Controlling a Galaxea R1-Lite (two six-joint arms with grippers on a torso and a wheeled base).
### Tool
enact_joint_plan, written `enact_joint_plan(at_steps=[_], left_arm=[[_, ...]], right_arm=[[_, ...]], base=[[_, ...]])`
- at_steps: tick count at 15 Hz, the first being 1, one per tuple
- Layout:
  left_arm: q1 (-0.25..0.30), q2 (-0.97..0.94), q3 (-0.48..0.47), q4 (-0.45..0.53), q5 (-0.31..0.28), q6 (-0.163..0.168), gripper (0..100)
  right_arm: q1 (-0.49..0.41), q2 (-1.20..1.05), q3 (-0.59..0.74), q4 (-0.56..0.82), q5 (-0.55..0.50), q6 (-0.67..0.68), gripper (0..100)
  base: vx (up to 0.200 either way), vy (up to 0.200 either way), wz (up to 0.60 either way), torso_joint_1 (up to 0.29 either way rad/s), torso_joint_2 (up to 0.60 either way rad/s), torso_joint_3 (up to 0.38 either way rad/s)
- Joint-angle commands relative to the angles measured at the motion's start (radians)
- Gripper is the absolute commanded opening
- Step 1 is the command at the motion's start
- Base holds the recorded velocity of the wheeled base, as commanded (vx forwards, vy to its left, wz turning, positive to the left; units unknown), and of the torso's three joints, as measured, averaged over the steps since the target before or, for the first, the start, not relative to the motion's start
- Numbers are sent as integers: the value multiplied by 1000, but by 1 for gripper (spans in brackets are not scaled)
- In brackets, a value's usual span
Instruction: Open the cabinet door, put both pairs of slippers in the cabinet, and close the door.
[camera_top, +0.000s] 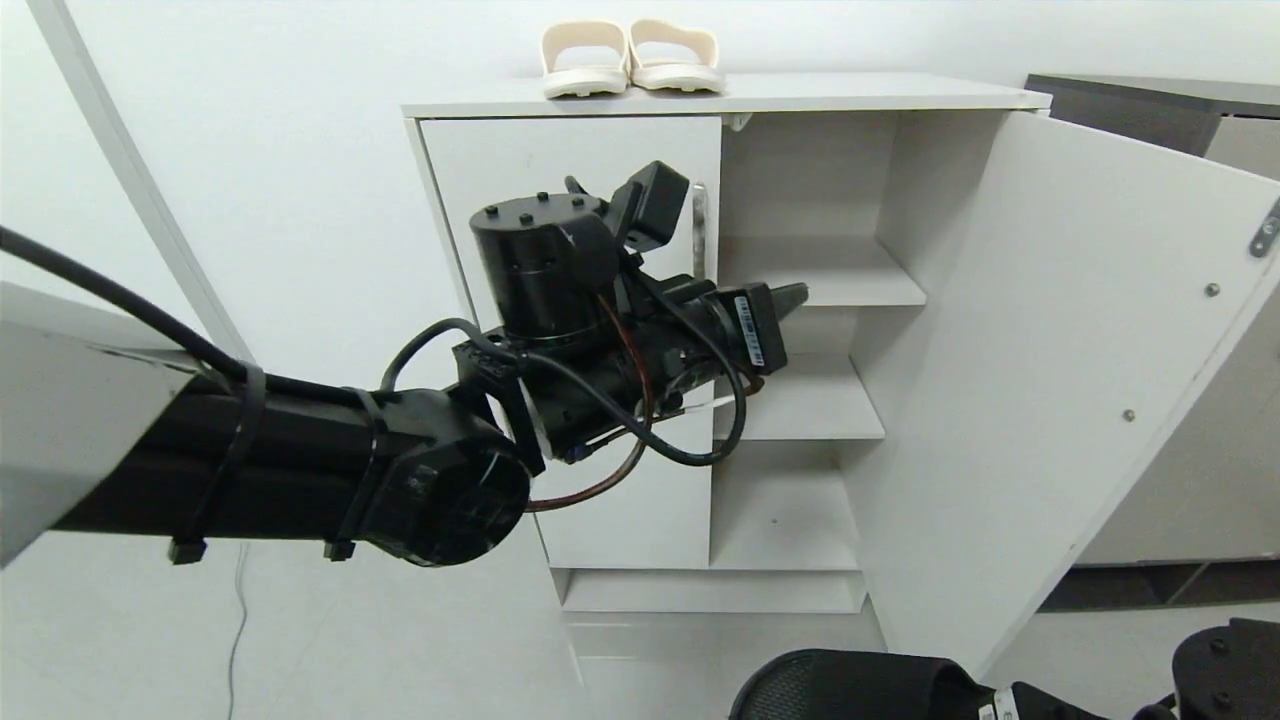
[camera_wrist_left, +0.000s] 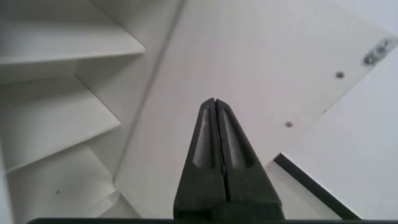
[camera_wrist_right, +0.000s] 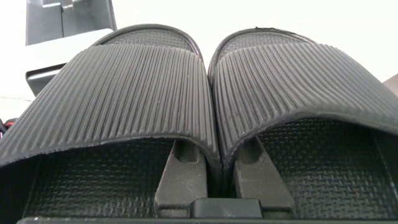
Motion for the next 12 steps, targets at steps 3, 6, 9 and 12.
enact_joint_plan(at_steps=[3, 6, 9, 12], left_arm=[[49, -156, 114, 6, 23, 11, 0], [154, -359, 271, 55, 60, 51, 0], [265, -569, 410, 218, 189, 155, 0], [379, -782, 571, 319, 299, 218, 0]], right_arm=[[-43, 48, -41, -2, -13, 5, 0], [-95, 151, -172, -2, -236, 134, 0], [-108, 341, -356, -17, -524, 290, 0], [-141, 461, -497, -72, -734, 302, 0]], base=[[0, 0, 0, 0, 0, 0], [0, 0, 0, 0, 0, 0], [0, 0, 0, 0, 0, 0], [0, 0, 0, 0, 0, 0]])
